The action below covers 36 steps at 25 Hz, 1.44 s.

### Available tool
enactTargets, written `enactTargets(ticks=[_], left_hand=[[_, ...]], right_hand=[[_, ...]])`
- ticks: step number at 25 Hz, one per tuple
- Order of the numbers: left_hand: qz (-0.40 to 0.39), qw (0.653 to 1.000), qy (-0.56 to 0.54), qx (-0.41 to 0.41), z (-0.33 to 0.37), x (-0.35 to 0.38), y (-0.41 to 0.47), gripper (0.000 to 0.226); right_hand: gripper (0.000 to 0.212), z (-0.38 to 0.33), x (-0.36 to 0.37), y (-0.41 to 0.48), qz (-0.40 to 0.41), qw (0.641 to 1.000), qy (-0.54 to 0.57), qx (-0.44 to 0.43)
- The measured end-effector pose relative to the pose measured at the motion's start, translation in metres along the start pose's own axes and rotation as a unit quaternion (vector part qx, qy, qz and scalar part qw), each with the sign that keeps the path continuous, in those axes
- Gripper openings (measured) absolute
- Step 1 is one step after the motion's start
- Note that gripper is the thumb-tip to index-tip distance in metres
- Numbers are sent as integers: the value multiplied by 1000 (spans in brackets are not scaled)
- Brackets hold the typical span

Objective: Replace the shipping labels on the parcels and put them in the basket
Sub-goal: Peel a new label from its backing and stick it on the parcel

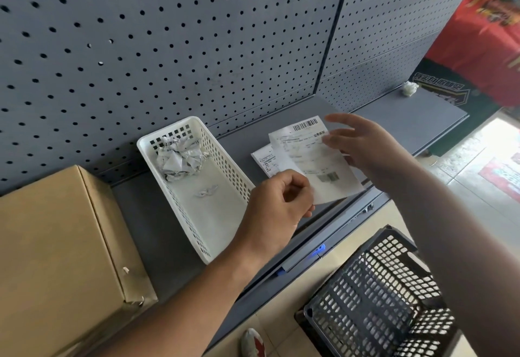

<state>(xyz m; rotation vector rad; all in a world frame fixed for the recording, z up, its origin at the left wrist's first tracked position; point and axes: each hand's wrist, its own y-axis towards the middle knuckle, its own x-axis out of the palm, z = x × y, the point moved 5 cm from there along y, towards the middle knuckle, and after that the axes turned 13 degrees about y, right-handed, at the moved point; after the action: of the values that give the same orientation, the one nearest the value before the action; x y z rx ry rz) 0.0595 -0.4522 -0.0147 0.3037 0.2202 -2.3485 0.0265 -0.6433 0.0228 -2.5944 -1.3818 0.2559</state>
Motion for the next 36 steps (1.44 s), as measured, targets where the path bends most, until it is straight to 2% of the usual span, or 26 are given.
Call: enactTargets(ticks=[2,5,10,14,17,20,23,25,33,36], left_hand=[[-10,1000,-1,-12,-1,-1,2,10],[-7,991,-106,-82,-4,-9,10,22],[63,968,-206,-129,6,-35,35,27],[56,925,-312,-209,6,-26,42,23],[48,913,-331,-232,4,-18,41,13],[62,909,-337,-238,2,-18,40,14],[69,906,-340,-243,0,-17,39,14],[64,903,-344,-248,0,-16,38,12],[2,879,-380,-288,2,-13,39,15],[13,878,-376,-294,3,-12,39,11]], right_hand=[[41,-4,3,-2,-4,1000,5,-29],[43,-2,3,-8,-15,998,28,-62],[48,9,-1,-23,-42,994,55,-83],[51,15,-3,-29,-49,991,1,-125],[41,13,-4,-32,-22,980,-65,-185],[26,4,-6,-34,46,951,-158,-261],[19,-2,-5,-35,83,916,-221,-323],[17,-4,-3,-35,94,899,-250,-347],[15,-12,-1,-29,76,873,-261,-405],[17,-12,1,-28,106,838,-319,-430]])
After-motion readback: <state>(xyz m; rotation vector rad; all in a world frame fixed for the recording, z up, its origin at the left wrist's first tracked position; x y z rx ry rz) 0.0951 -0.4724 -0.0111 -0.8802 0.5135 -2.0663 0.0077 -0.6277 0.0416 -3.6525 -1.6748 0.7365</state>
